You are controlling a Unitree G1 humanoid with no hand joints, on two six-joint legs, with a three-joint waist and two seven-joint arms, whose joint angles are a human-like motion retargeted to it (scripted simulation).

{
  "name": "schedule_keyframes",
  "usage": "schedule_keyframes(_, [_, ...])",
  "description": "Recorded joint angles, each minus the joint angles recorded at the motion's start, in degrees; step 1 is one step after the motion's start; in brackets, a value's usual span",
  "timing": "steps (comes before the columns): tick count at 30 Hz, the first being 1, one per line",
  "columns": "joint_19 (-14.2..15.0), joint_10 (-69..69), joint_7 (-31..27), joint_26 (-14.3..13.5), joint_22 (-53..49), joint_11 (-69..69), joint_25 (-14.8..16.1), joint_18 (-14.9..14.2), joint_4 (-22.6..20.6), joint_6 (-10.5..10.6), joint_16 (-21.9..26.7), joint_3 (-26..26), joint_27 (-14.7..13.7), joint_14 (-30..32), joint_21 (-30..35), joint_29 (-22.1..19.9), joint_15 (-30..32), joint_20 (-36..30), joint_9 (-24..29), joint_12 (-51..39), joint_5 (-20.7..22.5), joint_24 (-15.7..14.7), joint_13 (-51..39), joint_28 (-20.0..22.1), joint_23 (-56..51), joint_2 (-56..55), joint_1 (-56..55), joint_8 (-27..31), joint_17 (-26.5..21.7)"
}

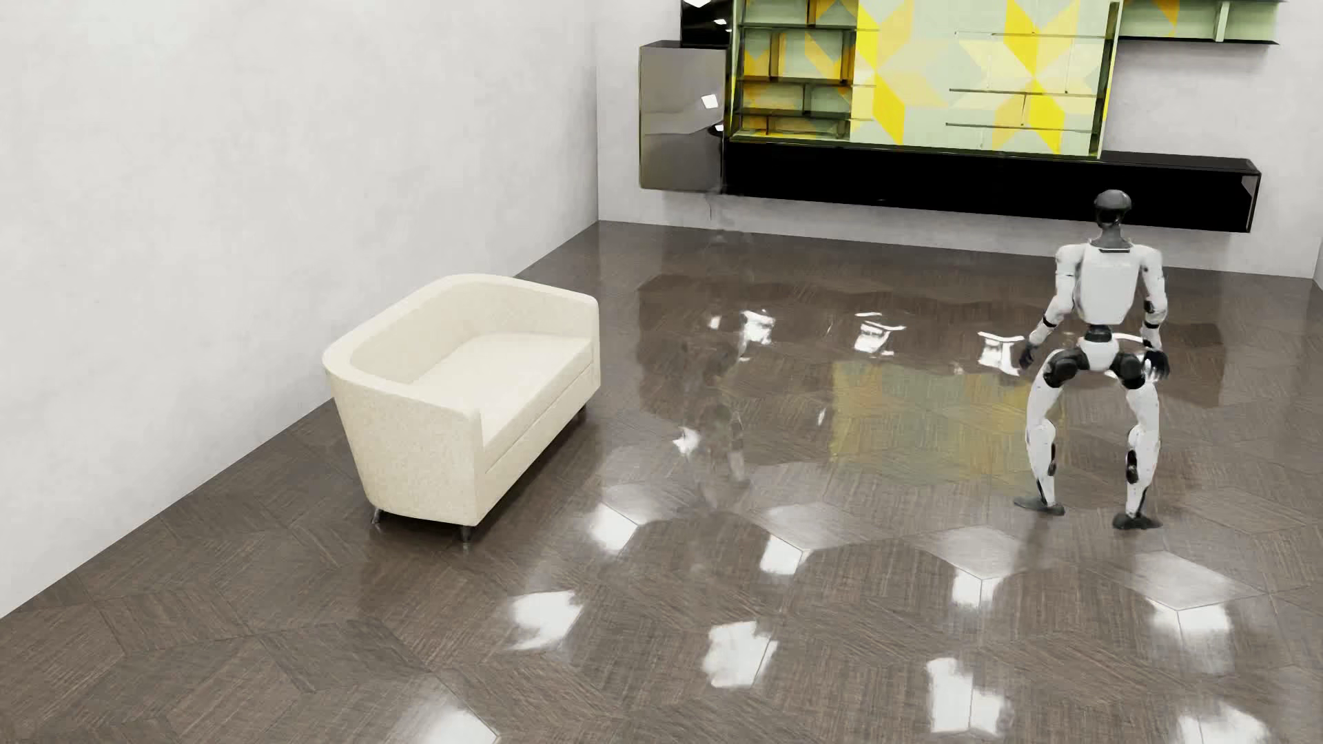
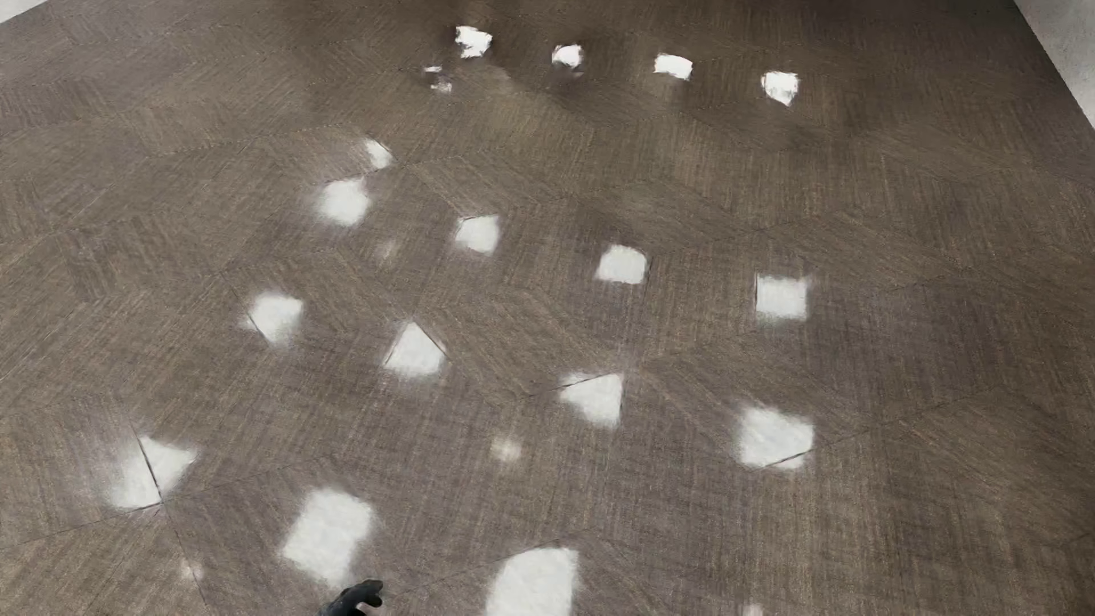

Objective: Walk to the fabric sofa

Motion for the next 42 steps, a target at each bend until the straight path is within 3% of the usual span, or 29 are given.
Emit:
schedule_keyframes(1, [-0.5, -1.5, -3.1, -0.3, 0.7, 3.9, 0.1, 0.5, -4.1, 0.0, 0.0, 0.7, -0.7, -0.8, -2.3, -1.0, 4.5, -3.1, 0.1, -0.5, -4.8, 1.2, 1.3, -1.4, -0.8, 1.6, -0.2, 0.1, -0.7])
schedule_keyframes(2, [-4.4, -2.4, -6.4, -1.2, 0.8, 8.7, 0.3, 0.9, -8.0, -0.2, 0.1, 1.1, -1.8, -1.8, -3.2, -1.0, 9.1, -5.8, 0.2, -0.9, -10.0, 1.8, 2.8, -2.8, -2.3, 1.8, -0.4, 3.8, -1.8])
schedule_keyframes(3, [-9.7, -2.4, -10.4, -1.8, 0.7, 13.3, 0.4, 1.5, -11.4, -0.7, 0.4, 0.7, -2.9, -2.9, -3.7, -0.8, 11.4, -7.2, 0.6, -1.3, -13.5, 1.2, 4.0, -4.2, -3.3, -0.8, -0.7, 13.6, -2.4])
schedule_keyframes(4, [-10.2, -1.3, -15.6, -1.5, 0.1, 18.0, 0.3, 2.4, -14.0, -1.0, 0.8, -0.7, -3.6, -4.2, -4.0, -0.2, 9.1, -7.5, 1.0, -1.6, -11.5, -0.2, 4.6, -4.9, -3.8, -7.4, -1.5, 31.5, -2.1])
schedule_keyframes(5, [-8.2, -0.2, -20.4, -0.8, -0.8, 22.8, -0.1, 3.0, -15.9, -1.1, 1.2, -1.9, -3.4, -5.3, -4.3, 0.1, 4.2, -7.3, 1.3, -1.9, -4.9, -1.4, 4.7, -4.0, -3.9, -13.8, -2.4, 49.2, -1.3])
schedule_keyframes(6, [-6.0, 0.0, -24.3, 0.1, -1.9, 27.8, -0.6, 3.4, -17.5, -1.1, 1.4, -2.5, -3.1, -5.8, -4.6, 0.4, 0.5, -6.4, 1.4, -2.0, 2.9, -3.0, 4.3, -2.2, -4.1, -18.7, -3.0, 62.5, 0.0])
schedule_keyframes(8, [-2.1, -2.1, -30.8, 0.9, -3.6, 37.4, -2.6, 3.6, -20.7, -1.2, 2.0, -2.7, -3.6, -5.6, -3.8, 1.5, -2.6, -5.7, 1.3, -2.5, 18.4, -5.6, 3.6, 0.8, -5.5, -26.3, -2.7, 79.4, 1.9])
schedule_keyframes(9, [-1.6, -2.8, -34.1, 1.0, -4.2, 40.8, -4.3, 3.6, -21.9, -1.3, 2.5, -2.7, -4.4, -5.7, -3.1, 2.1, -3.8, -5.8, 1.3, -3.1, 23.9, -6.6, 3.7, 1.2, -7.0, -29.7, -2.6, 82.8, 2.6])
schedule_keyframes(10, [-2.8, -3.1, -37.6, 1.0, -4.3, 42.6, -5.5, 3.6, -23.1, -1.4, 3.3, -3.0, -5.5, -5.8, -3.5, 2.1, -5.2, -6.2, 1.3, -4.1, 26.6, -7.3, 4.4, 1.1, -9.3, -33.6, -2.6, 83.0, 3.4])
schedule_keyframes(12, [-8.5, -3.6, -45.7, 1.3, -3.1, 39.6, -7.7, 3.6, -26.3, -1.7, 4.4, -4.0, -7.2, -6.3, -5.9, 1.2, -7.6, -7.5, 1.3, -6.6, 25.3, -7.4, 7.0, 1.7, -14.8, -41.2, -2.2, 76.7, 5.2])
schedule_keyframes(13, [-9.0, -3.7, -49.6, 1.7, -1.7, 34.6, -8.4, 3.8, -27.8, -1.8, 4.7, -4.6, -8.1, -6.9, -7.2, 1.1, -8.5, -7.9, 1.2, -7.8, 25.1, -7.1, 8.5, 2.0, -17.3, -44.0, -1.7, 73.8, 6.0])
schedule_keyframes(16, [-2.8, -4.7, -58.3, 4.3, 2.9, 4.8, -10.8, 3.0, -29.8, -1.6, 5.0, -5.6, -8.4, -9.4, -8.2, 4.3, -4.4, -7.8, 0.6, -8.8, 31.0, -5.9, 10.2, 3.7, -19.1, -46.9, 1.8, 72.6, 5.9])
schedule_keyframes(17, [1.3, -5.5, -59.9, 4.8, 4.6, -7.5, -12.7, 2.6, -29.7, -1.3, 5.2, -5.6, -7.2, -9.9, -7.7, 6.4, -0.4, -7.6, 0.2, -8.0, 33.7, -5.9, 9.7, 3.6, -18.0, -45.7, 3.5, 75.2, 5.3])
schedule_keyframes(18, [2.9, -5.5, -61.3, 5.4, 6.1, -15.2, -15.1, 2.5, -29.4, -1.2, 5.9, -5.6, -5.9, -9.8, -7.0, 8.6, 1.9, -7.8, -0.1, -6.7, 35.3, -5.5, 8.6, 3.0, -16.5, -44.1, 5.1, 77.4, 4.7])
schedule_keyframes(20, [-9.2, 0.7, -64.0, 6.0, 9.0, -10.8, -20.2, 1.7, -28.4, -1.0, 7.7, -5.3, -5.0, -8.2, -6.5, 10.5, 6.5, -8.7, -0.2, -3.4, 36.3, -4.4, 7.4, 2.6, -13.7, -42.5, 6.6, 75.1, 5.1])
schedule_keyframes(21, [-10.9, 7.9, -64.5, 6.7, 10.1, -7.7, -20.8, -0.3, -27.5, -0.7, 8.4, -5.3, -4.2, -4.2, -8.0, 8.9, 3.4, -7.9, 0.1, -1.3, 36.3, -4.5, 6.6, 3.8, -12.6, -41.2, 5.4, 73.6, 7.0])
schedule_keyframes(23, [-11.4, 27.8, -67.8, 8.5, 11.5, -2.0, -17.3, -18.8, -27.5, -0.1, 8.1, -5.2, -4.8, 10.7, -11.8, 6.3, -3.8, -4.9, 0.6, 2.5, 35.0, -6.0, 5.5, 5.8, -11.8, -38.1, -1.5, 70.1, 10.9])
schedule_keyframes(24, [-11.6, 38.2, -68.2, 8.8, 11.8, -0.4, -16.3, -19.3, -28.9, 0.0, 8.5, -5.3, -6.6, 16.5, -11.8, 6.1, -6.9, -5.0, 0.9, 3.6, 33.9, -6.1, 5.3, 4.2, -12.6, -35.9, -6.2, 67.5, 11.7])
schedule_keyframes(26, [-11.5, 53.5, -69.5, 7.1, 10.3, 0.8, -15.5, -19.7, -25.7, 0.8, 11.1, -4.8, -9.7, 14.1, -10.4, 5.3, -12.2, -7.9, 1.4, 5.3, 33.2, -4.4, 4.1, -2.8, -15.4, -29.9, -16.1, 62.8, 12.0])
schedule_keyframes(27, [-11.4, 56.4, -68.9, 6.5, 8.0, 0.3, -15.3, -18.1, -22.4, 1.3, 11.4, -4.0, -10.3, 14.5, -9.5, 5.2, -14.3, -7.3, 1.6, 6.6, 33.6, -4.4, 2.5, -3.4, -16.3, -26.6, -21.1, 61.3, 11.9])
schedule_keyframes(29, [-11.0, 52.2, -64.7, 5.7, 2.7, -0.5, -15.8, -11.4, -16.5, 2.1, 8.7, -1.5, -9.8, 11.7, -6.8, 5.9, -18.0, -1.8, 1.7, 10.3, 34.9, -7.6, -2.4, 1.3, -17.0, -21.0, -28.7, 60.3, 11.2])
schedule_keyframes(32, [-9.8, 23.5, -56.4, 4.0, -2.3, -0.9, -18.6, -7.4, -13.5, 2.0, 2.6, 2.3, -10.1, 7.8, 1.1, 7.7, -23.4, 4.2, 1.3, 15.3, 36.1, -12.3, -11.8, 5.8, -18.3, -15.0, -31.5, 62.5, 8.4])
schedule_keyframes(33, [-9.4, 8.5, -55.4, 4.2, -2.8, -2.3, -18.7, -7.7, -14.7, 1.6, 0.6, 3.3, -10.7, 10.2, 3.9, 7.9, -24.4, 5.1, 1.0, 16.3, 36.0, -12.2, -14.7, 5.5, -18.8, -12.7, -29.9, 63.7, 7.4])
schedule_keyframes(35, [-8.0, -13.7, -56.5, 5.6, -1.4, -4.4, -17.2, -14.6, -16.4, 0.4, -3.0, 4.7, -12.0, 15.7, 9.7, 8.3, -25.8, 6.5, 0.6, 17.7, 35.0, -10.9, -19.5, 4.2, -19.4, -8.1, -25.4, 66.0, 5.5])
schedule_keyframes(36, [-7.0, -13.7, -52.0, 6.5, 0.2, -4.1, -16.1, -10.3, -15.7, 0.0, -4.6, 5.0, -13.0, 21.4, 12.7, 8.2, -25.8, 6.8, 0.5, 17.8, 34.1, -10.3, -21.3, 3.0, -19.3, -6.2, -24.1, 66.7, 4.4])
schedule_keyframes(37, [-5.7, -9.9, -50.8, 7.6, 2.9, -2.0, -14.7, -2.6, -16.9, -0.6, -5.7, 5.3, -13.1, 23.1, 14.8, 7.5, -24.6, 5.9, 0.9, 17.2, 32.2, -8.9, -22.3, 0.8, -18.5, -4.8, -23.9, 67.9, 3.5])
schedule_keyframes(38, [-4.4, -5.0, -50.1, 9.0, 5.9, 2.8, -12.8, -0.9, -17.8, -1.5, -5.8, 5.5, -12.2, 18.9, 15.6, 5.8, -21.6, 4.9, 1.5, 16.4, 30.5, -6.9, -22.0, -1.2, -16.7, -4.6, -23.5, 68.4, 3.7])
schedule_keyframes(40, [-1.8, 2.5, -48.8, 11.0, 8.8, 16.9, -8.7, -0.7, -18.3, -2.8, -5.3, 5.7, -7.6, 11.3, 16.0, 3.1, -7.6, 3.7, 2.5, 14.4, 28.1, -3.0, -20.7, -4.7, -9.4, -8.9, -22.0, 70.2, 6.6])
schedule_keyframes(42, [3.4, 2.7, -45.9, 8.4, 6.5, 34.4, -9.3, -0.1, -18.7, -3.8, -5.4, 5.7, -4.5, 7.3, 22.7, 8.5, 0.7, 4.8, 3.2, 13.4, 24.3, -2.4, -22.0, -6.0, -1.1, -17.5, -17.6, 72.3, 7.5])
